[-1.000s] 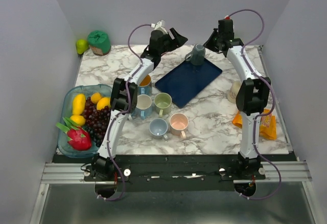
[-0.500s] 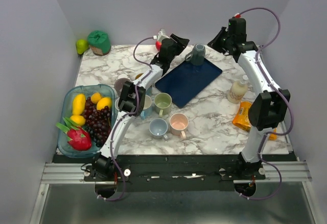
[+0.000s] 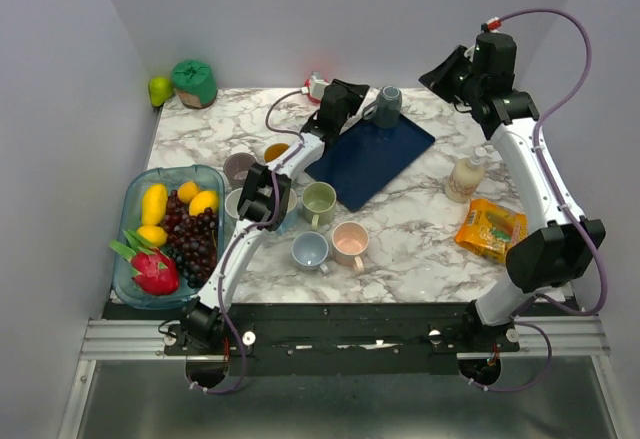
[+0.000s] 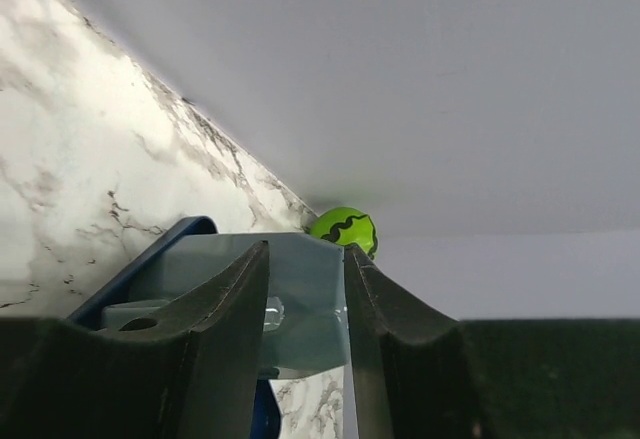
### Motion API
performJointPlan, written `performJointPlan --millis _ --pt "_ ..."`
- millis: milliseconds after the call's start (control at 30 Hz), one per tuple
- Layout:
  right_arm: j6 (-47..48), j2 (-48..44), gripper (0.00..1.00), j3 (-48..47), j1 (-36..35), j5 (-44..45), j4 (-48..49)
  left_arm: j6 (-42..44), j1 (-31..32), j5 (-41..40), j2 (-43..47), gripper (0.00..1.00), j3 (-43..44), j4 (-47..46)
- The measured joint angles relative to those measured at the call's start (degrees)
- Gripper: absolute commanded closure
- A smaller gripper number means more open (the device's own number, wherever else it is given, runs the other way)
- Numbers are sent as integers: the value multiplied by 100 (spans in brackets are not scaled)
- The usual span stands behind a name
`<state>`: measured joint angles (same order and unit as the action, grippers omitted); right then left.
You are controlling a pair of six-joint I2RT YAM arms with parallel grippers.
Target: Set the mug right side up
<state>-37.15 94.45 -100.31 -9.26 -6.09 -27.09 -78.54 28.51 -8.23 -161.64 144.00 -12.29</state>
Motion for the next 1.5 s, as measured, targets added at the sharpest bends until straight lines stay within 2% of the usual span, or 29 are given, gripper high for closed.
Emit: performJointPlan --millis 767,867,900,1067,1400,1500 --pt "-28 -415 84 352 0 68 -168 212 511 2 -144 58 13 -85" --pt "-22 -415 84 435 0 92 -177 455 531 74 24 60 -457 -260" --pt "-4 -426 84 540 0 136 -197 951 555 192 459 61 -1405 -278" --pt "35 -481 84 675 0 201 -245 1556 577 431 946 63 -2179 -343" --pt "225 -710 83 852 0 411 -258 2848 586 1821 1467 70 -2459 -807" --pt "273 -789 83 953 0 446 -256 3080 608 2039 1652 70 -2793 -874"
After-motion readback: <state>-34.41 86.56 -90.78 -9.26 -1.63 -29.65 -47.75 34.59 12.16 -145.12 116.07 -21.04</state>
